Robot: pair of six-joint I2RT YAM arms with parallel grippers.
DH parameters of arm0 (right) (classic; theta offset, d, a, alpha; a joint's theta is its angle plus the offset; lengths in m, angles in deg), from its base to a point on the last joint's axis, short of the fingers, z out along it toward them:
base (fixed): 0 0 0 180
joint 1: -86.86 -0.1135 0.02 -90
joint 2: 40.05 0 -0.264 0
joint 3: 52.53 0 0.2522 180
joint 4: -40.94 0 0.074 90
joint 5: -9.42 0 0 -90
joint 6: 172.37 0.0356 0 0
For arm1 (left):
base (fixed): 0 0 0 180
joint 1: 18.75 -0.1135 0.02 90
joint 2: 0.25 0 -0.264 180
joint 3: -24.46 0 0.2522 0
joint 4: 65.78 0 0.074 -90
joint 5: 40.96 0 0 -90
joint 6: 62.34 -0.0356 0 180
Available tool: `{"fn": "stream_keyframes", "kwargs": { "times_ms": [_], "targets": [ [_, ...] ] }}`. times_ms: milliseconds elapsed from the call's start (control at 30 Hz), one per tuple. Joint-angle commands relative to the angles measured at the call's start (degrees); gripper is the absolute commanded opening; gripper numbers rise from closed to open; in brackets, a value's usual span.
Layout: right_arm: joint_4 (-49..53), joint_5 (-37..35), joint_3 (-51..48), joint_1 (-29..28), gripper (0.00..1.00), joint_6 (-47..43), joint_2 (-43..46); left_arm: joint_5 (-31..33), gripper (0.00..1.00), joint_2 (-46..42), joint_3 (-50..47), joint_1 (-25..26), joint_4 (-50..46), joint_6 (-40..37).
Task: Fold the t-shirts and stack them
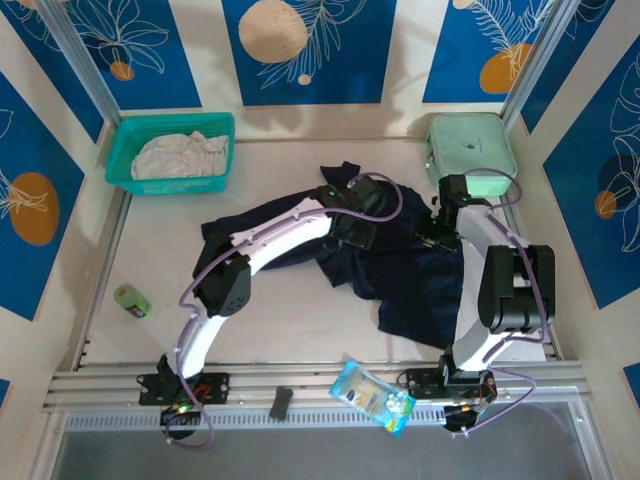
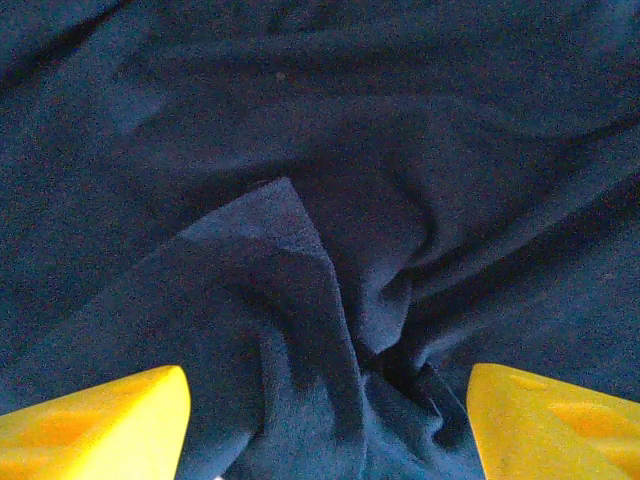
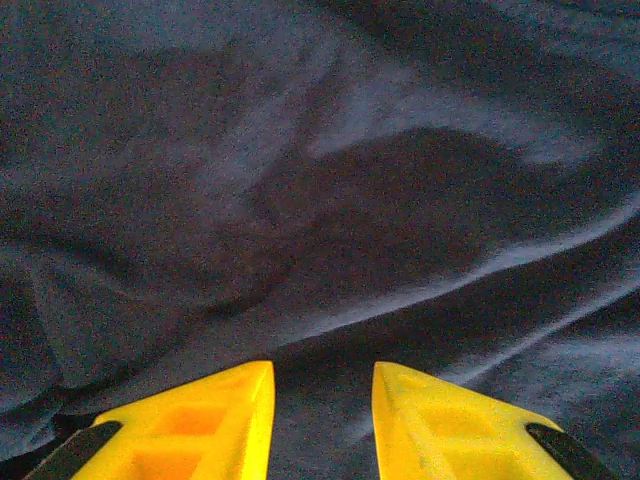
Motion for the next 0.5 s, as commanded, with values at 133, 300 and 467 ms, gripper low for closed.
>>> {"fn": "stream_keyframes", "kwargs": {
  "times_ms": [133, 300, 467],
  "targets": [
    [-2.1, 4.4, -2.4, 1.3, 0.32, 0.1, 1.7, 0.5, 0.64, 4.5, 3.9, -0.1, -1.7, 1.9],
    [-2.8, 5.0, -3.1, 1.3, 0.31, 0.1, 1.6, 4.6, 0.53, 6.7, 5.7, -0.1, -1.5, 1.4],
    [-3.0, 5.4, -3.1, 1.5, 0.3, 0.1, 1.7, 8.8, 0.41, 8.7, 8.3, -0.1, -2.1, 0.9]
  ]
}}
